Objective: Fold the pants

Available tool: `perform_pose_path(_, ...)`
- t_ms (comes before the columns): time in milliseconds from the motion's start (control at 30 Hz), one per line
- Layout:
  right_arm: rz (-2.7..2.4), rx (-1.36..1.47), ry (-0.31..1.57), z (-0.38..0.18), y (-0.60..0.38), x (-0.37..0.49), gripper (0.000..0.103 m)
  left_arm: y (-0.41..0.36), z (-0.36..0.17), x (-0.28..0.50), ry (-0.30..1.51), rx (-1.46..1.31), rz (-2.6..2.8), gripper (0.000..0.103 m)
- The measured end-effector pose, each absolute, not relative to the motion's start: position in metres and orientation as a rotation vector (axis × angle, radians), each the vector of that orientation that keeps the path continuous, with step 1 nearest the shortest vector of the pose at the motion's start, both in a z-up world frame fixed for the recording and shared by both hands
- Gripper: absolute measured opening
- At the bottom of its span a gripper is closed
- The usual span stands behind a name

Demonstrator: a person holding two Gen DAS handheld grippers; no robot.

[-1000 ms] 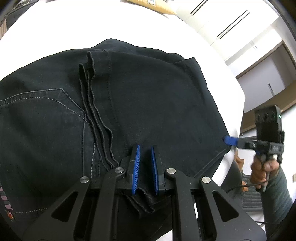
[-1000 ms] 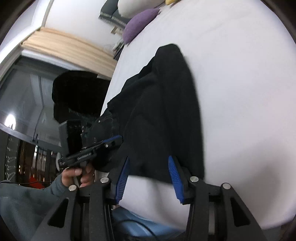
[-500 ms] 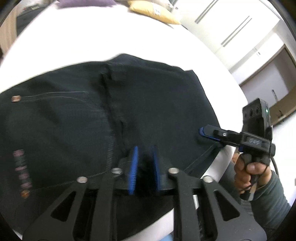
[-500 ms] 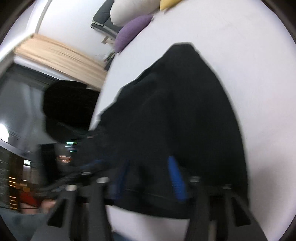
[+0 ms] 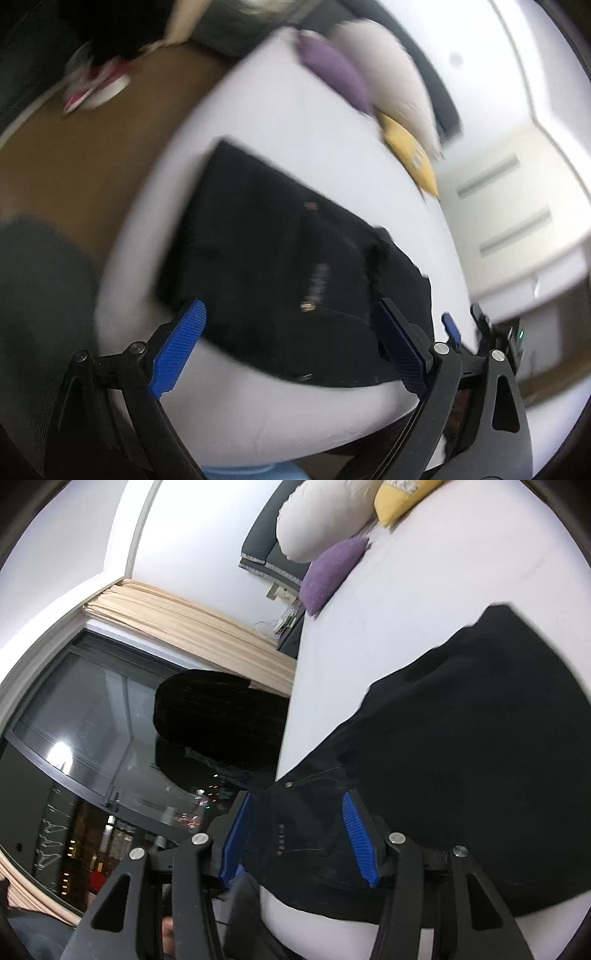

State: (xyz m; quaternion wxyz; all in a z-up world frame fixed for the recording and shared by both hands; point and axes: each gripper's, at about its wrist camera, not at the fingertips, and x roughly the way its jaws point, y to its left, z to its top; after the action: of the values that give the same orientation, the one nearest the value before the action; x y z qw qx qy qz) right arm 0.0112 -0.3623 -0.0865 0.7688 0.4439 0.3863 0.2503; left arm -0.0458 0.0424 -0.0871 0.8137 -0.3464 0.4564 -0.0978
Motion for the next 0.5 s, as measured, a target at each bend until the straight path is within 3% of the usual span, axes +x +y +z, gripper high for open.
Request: perform_pose_path(500,0.598,1.003,0.854,-0.097,-0.353,0.014,0.055,0.066,-0.146,-0.045,1.013,-1.059,-0.162,0.09)
